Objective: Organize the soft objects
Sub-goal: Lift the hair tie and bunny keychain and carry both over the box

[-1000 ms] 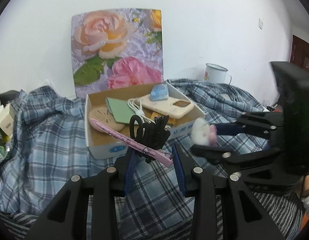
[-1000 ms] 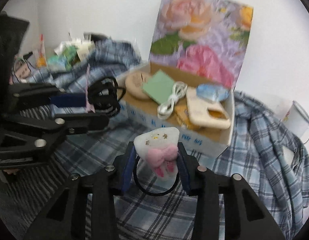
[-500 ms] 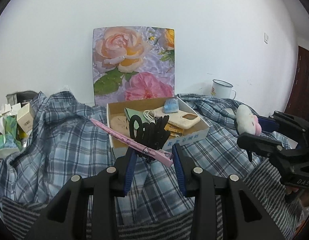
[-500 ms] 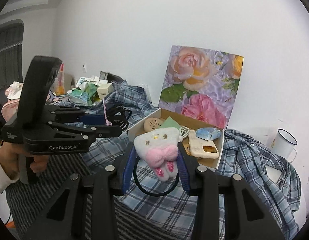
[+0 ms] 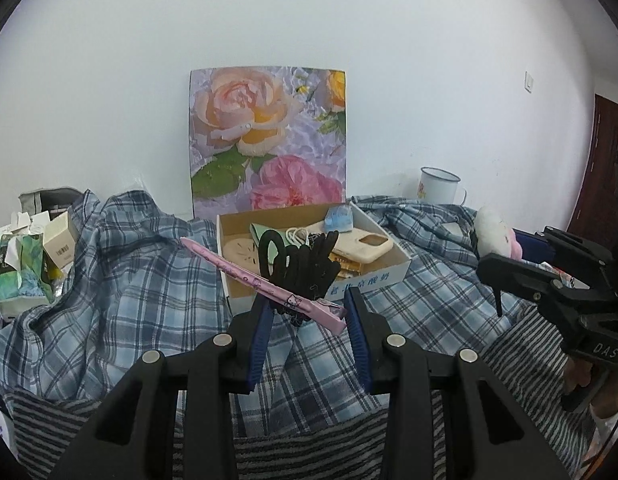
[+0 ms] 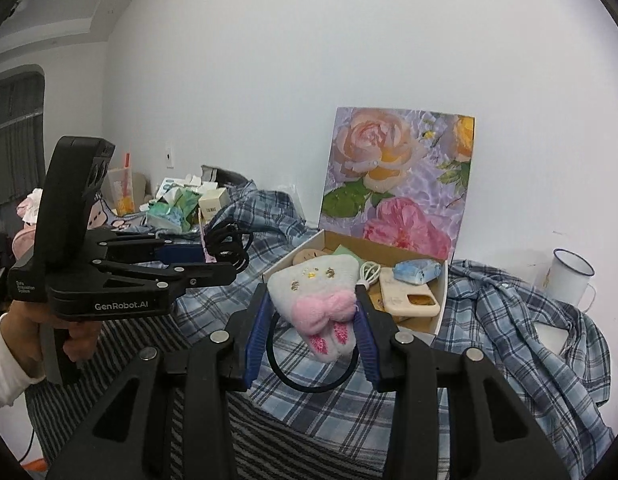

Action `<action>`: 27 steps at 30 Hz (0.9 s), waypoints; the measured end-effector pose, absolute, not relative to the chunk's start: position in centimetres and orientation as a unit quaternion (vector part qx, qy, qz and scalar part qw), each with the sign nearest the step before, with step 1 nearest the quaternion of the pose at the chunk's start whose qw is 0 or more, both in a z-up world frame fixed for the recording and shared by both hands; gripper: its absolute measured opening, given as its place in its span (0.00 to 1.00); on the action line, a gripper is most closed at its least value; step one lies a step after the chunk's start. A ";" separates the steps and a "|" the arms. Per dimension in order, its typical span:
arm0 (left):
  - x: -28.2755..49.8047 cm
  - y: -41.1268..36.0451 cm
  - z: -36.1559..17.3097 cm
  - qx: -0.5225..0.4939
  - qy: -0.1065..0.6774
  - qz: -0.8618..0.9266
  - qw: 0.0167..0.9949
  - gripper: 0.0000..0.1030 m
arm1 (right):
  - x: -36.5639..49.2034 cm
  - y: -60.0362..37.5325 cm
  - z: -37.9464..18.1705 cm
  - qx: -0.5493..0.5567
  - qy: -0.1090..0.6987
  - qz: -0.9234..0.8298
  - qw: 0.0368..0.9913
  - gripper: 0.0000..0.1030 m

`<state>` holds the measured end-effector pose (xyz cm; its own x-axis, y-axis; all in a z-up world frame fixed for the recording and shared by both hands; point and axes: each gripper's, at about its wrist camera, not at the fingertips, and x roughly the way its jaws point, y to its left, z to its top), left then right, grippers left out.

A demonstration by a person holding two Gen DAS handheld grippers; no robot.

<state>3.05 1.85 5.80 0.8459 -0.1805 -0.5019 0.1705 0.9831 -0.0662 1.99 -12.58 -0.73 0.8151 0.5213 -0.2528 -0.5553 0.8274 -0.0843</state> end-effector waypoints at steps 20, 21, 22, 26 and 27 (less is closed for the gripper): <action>3.6 1.7 13.4 -0.005 0.199 -0.093 0.975 0.37 | 0.4 -13.8 8.6 -0.050 0.015 0.274 0.960 0.39; 3.7 1.7 13.8 -0.006 0.196 -0.093 0.976 0.37 | 0.3 -13.8 9.1 -0.047 0.011 0.274 0.961 0.39; 3.9 1.8 14.3 -0.009 0.193 -0.094 0.977 0.37 | 0.3 -13.8 9.5 -0.042 0.007 0.277 0.960 0.39; 4.6 1.9 15.8 -0.009 0.183 -0.099 0.978 0.37 | 0.2 -13.2 10.9 -0.047 -0.009 0.280 0.959 0.39; 4.8 1.9 16.2 -0.009 0.181 -0.100 0.978 0.37 | 0.3 -13.0 11.2 -0.051 -0.011 0.279 0.959 0.39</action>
